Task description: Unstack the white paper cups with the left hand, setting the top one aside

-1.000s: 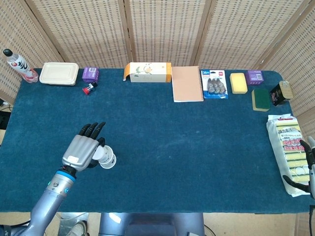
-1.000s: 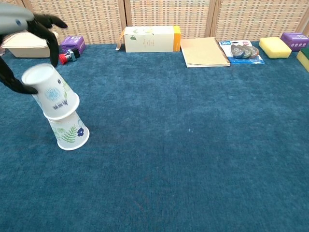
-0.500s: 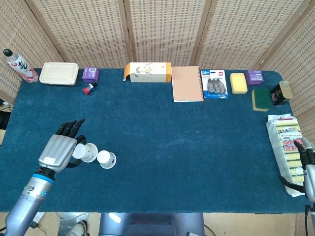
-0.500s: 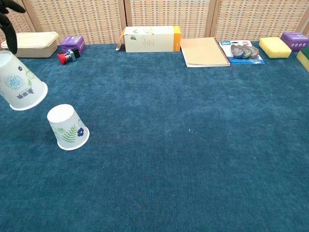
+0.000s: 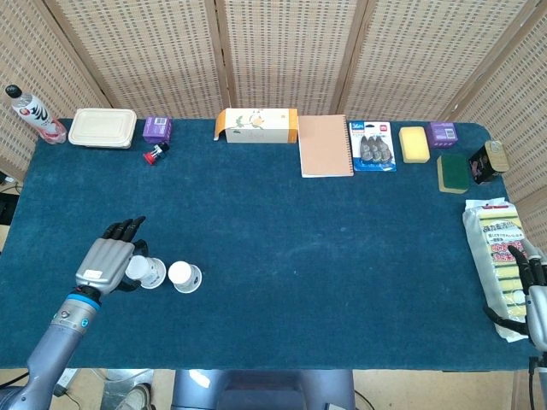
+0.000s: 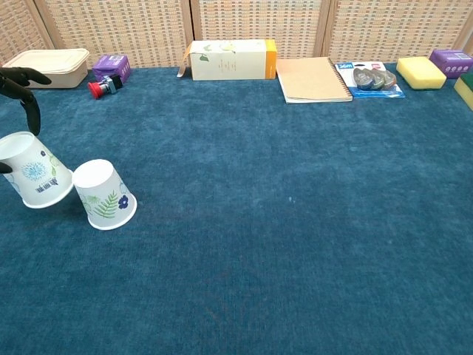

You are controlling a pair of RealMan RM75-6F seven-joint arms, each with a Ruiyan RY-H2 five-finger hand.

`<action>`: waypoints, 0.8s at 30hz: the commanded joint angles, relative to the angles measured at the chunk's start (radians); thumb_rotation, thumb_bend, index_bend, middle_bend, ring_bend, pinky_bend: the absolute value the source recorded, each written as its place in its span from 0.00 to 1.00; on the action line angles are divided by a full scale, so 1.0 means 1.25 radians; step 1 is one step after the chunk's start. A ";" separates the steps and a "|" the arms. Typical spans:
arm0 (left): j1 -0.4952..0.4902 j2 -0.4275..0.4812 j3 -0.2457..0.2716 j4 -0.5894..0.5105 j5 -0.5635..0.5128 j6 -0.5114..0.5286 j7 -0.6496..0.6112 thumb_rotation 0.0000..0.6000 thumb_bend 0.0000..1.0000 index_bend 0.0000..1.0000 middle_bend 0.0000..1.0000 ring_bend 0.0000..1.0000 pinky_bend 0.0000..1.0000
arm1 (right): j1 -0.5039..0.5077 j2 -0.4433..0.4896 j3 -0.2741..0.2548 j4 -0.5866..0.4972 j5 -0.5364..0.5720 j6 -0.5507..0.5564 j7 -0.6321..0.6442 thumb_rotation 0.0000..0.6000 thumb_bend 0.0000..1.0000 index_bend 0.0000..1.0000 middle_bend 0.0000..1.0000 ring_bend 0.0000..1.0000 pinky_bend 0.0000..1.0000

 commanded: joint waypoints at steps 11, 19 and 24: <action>-0.020 -0.081 -0.016 0.051 -0.057 0.020 0.076 1.00 0.16 0.43 0.00 0.00 0.07 | 0.002 0.004 0.000 0.002 0.004 -0.008 0.013 1.00 0.04 0.04 0.00 0.00 0.00; -0.027 -0.102 -0.016 0.058 -0.073 0.021 0.096 1.00 0.16 0.43 0.00 0.00 0.07 | 0.001 0.007 0.000 0.003 0.004 -0.007 0.022 1.00 0.04 0.04 0.00 0.00 0.00; -0.026 -0.098 -0.014 0.047 -0.076 0.024 0.098 1.00 0.16 0.33 0.00 0.00 0.07 | 0.001 0.007 0.000 0.004 0.004 -0.006 0.024 1.00 0.04 0.04 0.00 0.00 0.00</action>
